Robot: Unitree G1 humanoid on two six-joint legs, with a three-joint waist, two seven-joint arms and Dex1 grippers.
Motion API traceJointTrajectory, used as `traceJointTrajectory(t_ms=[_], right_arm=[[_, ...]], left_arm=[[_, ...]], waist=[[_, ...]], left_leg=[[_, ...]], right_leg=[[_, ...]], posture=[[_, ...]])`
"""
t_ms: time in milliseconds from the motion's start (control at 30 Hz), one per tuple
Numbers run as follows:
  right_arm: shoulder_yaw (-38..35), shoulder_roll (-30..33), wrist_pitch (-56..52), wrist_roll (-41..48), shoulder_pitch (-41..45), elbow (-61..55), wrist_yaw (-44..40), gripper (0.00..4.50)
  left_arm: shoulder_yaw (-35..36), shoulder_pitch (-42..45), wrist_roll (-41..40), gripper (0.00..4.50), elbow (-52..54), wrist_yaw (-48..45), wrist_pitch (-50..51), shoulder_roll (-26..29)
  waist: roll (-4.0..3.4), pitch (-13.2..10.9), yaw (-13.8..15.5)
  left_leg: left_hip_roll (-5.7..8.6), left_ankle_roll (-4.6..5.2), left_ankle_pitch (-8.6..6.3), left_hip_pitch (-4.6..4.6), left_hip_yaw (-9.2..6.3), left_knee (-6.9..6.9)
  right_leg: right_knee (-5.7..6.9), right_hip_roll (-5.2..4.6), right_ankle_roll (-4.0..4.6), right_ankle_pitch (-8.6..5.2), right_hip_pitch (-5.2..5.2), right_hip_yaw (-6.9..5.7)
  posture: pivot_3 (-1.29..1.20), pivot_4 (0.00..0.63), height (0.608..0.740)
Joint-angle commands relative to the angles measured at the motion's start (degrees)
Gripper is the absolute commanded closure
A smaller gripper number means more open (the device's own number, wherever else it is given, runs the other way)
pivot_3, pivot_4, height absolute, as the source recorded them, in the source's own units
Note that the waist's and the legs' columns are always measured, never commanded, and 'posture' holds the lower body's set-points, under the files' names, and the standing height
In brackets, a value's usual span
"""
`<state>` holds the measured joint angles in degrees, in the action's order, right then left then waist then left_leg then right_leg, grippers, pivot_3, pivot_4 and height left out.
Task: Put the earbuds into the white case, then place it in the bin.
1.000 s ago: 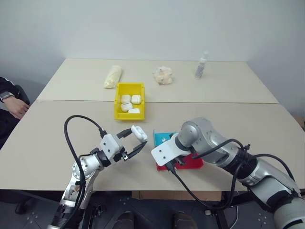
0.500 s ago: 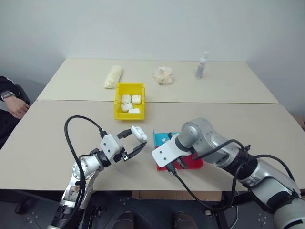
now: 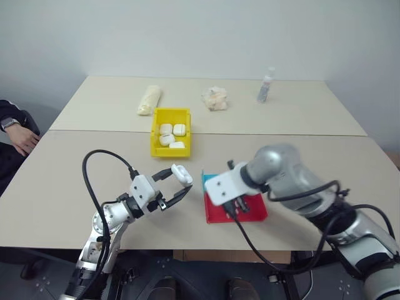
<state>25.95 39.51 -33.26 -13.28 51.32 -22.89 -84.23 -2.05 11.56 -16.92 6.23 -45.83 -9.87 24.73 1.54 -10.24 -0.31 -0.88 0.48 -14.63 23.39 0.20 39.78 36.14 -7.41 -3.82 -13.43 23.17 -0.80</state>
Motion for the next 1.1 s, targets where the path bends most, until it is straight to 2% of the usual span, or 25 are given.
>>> traceJointTrajectory(t_ms=[33,133,267,467,567,700,833,1100], right_arm=[[-12.47,3.51,-5.92,6.36,-0.48,-5.37,1.27,3.58],[-23.96,1.97,-11.33,14.55,-1.42,-7.0,4.66,3.58],[-35.81,-0.52,-15.23,26.0,-2.13,-9.21,8.0,3.58],[-47.5,-9.86,-12.81,44.04,-3.58,-12.5,16.52,3.58],[-48.27,-14.04,-4.99,48.18,-7.93,-14.01,18.17,3.58],[-45.37,-15.77,3.17,50.2,-12.07,-13.06,18.35,3.58],[-41.58,-15.51,10.12,48.92,-14.64,-9.64,17.67,3.58],[-37.19,-13.04,16.32,49.19,-16.86,-5.01,17.93,3.58]], left_arm=[[0.51,2.54,-3.94,1.74,4.35,-2.23,0.83,0.49],[-0.56,4.49,-7.7,1.74,6.42,-4.33,3.52,-0.07],[-2.62,7.55,-10.69,1.74,6.31,-8.55,5.24,-1.23],[-4.39,12.92,-14.61,1.74,4.75,-14.54,8.29,-2.48],[-4.92,14.67,-16.73,1.74,4.58,-18.33,8.13,-3.53],[-4.89,16.43,-17.12,1.74,3.5,-20.14,7.87,-5.38],[-4.79,17.09,-17.59,1.74,4.17,-20.22,8.71,-6.73],[-4.36,16.75,-17.71,1.74,5.68,-20.05,8.81,-7.25]], waist=[[0.0,0.0,0.18],[0.0,0.0,0.27],[0.0,0.0,0.23],[0.0,0.01,0.08],[0.0,0.01,0.06],[0.0,0.0,0.0],[0.0,0.0,-0.34],[0.0,0.0,-0.39]], left_leg=[[0.0,0.0,-0.01,-0.04,0.0,0.0],[0.0,0.0,-0.01,-0.03,0.03,0.0],[-0.01,0.01,-0.01,-0.04,0.04,-0.02],[0.0,0.02,-0.01,-0.05,0.04,-0.02],[0.01,0.03,-0.01,-0.06,0.03,-0.02],[0.02,0.03,-0.01,-0.04,0.04,-0.01],[0.02,0.03,-0.01,-0.13,0.03,-0.01],[0.01,0.04,-0.01,-0.12,0.01,-0.03]], right_leg=[[-0.03,0.0,0.0,0.0,-0.05,0.0],[-0.04,0.0,0.0,0.01,-0.05,0.03],[0.0,0.0,0.01,0.01,-0.03,0.05],[0.01,0.0,0.01,0.01,-0.05,0.06],[0.0,0.01,0.01,0.01,-0.07,0.06],[0.0,0.01,0.0,0.01,-0.06,0.09],[0.02,0.01,0.0,0.01,-0.11,0.09],[0.0,0.03,0.0,0.01,-0.09,0.1]], posture=[[0.0,0.15,0.74],[0.0,0.15,0.74],[0.0,0.15,0.74],[0.0,0.15,0.74],[0.0,0.15,0.74],[0.0,0.15,0.74],[0.0,0.15,0.74],[0.0,0.15,0.74]])
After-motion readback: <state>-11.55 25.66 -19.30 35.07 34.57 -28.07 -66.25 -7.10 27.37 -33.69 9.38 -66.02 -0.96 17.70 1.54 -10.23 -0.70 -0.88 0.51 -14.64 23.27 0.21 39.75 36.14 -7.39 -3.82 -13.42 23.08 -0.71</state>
